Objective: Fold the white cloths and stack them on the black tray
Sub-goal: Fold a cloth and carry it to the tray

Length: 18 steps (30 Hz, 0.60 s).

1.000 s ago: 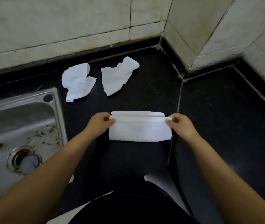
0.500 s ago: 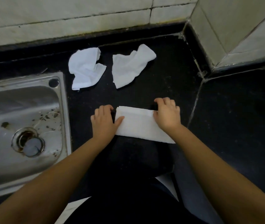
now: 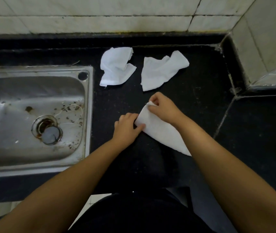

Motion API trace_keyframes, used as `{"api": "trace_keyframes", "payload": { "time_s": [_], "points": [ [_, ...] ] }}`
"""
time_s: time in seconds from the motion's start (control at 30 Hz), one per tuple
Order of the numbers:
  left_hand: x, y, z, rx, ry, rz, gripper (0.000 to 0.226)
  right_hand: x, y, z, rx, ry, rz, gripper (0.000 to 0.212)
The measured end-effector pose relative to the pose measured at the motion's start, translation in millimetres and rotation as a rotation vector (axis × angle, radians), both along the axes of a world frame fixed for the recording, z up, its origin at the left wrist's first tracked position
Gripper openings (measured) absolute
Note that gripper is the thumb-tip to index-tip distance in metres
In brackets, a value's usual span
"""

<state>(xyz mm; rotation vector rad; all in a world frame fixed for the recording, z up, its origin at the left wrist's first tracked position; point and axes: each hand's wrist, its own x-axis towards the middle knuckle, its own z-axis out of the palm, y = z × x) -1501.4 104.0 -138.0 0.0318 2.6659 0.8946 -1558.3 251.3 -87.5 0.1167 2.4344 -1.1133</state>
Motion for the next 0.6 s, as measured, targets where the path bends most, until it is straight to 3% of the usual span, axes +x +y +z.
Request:
{"api": "trace_keyframes", "payload": {
  "time_s": [0.07,0.17,0.37,0.5,0.6],
  "points": [
    [-18,5,19,0.217,0.047,0.033,0.01,1,20,22,-0.07,0.106,-0.06,0.023],
    [-47,16,61,0.43,0.207,0.072,0.008,0,49,55,-0.081,0.293,-0.158,0.012],
    [-56,30,133,0.594,0.503,-0.053,0.004,22,77,109,-0.151,0.602,-0.262,0.006],
    [-24,8,114,0.624,0.411,-0.135,0.004,59,70,94,-0.25,0.537,-0.218,0.012],
    [0,-13,76,0.533,0.173,-0.155,0.004,88,62,55,-0.222,0.33,-0.162,0.009]
  ]
}}
